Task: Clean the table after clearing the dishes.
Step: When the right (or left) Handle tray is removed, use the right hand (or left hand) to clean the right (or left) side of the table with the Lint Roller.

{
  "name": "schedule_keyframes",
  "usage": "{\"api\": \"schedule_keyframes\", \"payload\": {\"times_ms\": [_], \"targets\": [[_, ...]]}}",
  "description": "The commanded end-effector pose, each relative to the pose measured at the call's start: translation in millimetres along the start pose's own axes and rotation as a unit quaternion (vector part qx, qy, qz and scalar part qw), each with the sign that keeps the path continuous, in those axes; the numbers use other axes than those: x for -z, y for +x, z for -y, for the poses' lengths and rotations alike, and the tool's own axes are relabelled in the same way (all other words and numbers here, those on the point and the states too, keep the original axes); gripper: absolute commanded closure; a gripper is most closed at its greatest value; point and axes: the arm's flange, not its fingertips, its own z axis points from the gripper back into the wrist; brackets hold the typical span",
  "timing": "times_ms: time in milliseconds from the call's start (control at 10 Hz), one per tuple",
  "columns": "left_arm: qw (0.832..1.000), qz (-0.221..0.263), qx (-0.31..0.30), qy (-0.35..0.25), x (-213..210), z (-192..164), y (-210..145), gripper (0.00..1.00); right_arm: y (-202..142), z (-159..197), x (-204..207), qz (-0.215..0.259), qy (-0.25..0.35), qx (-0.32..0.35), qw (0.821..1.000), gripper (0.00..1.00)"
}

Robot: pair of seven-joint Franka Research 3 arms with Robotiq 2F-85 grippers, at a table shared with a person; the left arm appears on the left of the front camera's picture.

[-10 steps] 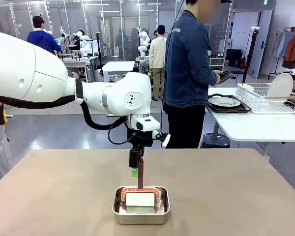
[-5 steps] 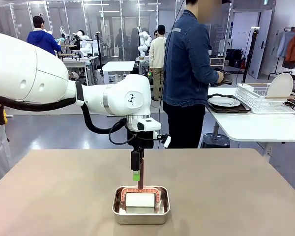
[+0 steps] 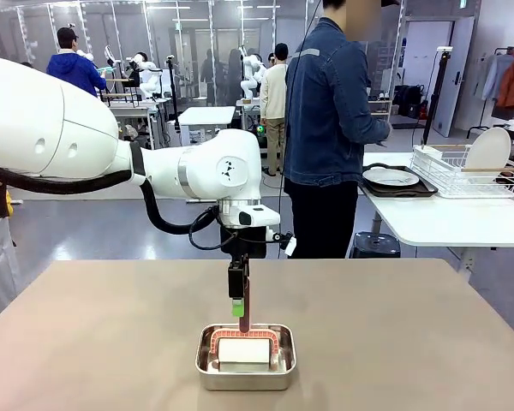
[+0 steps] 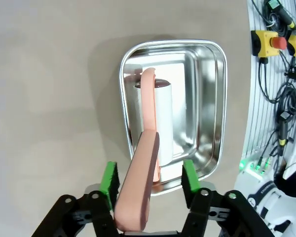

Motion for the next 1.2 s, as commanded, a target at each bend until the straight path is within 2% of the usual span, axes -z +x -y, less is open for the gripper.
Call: {"api": "schedule_keyframes", "payload": {"times_ms": [0, 100, 200, 300, 400, 500, 800, 900, 1000, 1100], "targets": [[1.0, 0.006, -0.012, -0.02, -4, 0, 2, 0.54, -4, -3, 3, -0.001, -0.008, 0.0, 1.0, 0.0], [1.0, 0.012, -0.014, -0.021, -5, 1, 2, 0.59, -4, -3, 3, -0.001, -0.008, 0.0, 1.0, 0.0], [0.999, 0.016, -0.021, -0.03, -5, 2, 1, 0.74, -4, -3, 3, -0.001, -0.008, 0.0, 1.0, 0.0], [0.999, 0.023, -0.021, -0.033, -7, 3, 1, 0.79, -4, -3, 3, -0.001, -0.008, 0.0, 1.0, 0.0], [0.999, 0.029, -0.025, -0.037, -9, 5, 0, 0.93, -4, -3, 3, -0.001, -0.008, 0.0, 1.0, 0.0], [0.998, 0.031, -0.035, -0.041, -10, 5, -3, 0.99, -4, -3, 3, -0.001, -0.008, 0.0, 1.0, 0.0], [0.996, 0.033, -0.056, -0.055, -8, 9, -14, 0.98, -4, -3, 3, -0.001, -0.008, 0.0, 1.0, 0.0], [0.996, 0.041, -0.069, -0.036, -27, 25, -26, 0.98, -4, -3, 3, -0.001, -0.008, 0.0, 1.0, 0.0], [0.993, 0.084, -0.082, -0.031, -50, 40, -45, 0.98, -4, -3, 3, -0.001, -0.008, 0.0, 1.0, 0.0], [0.987, 0.095, -0.126, -0.033, -66, 49, -69, 0.98, -4, -3, 3, -0.001, -0.008, 0.0, 1.0, 0.0]]}}
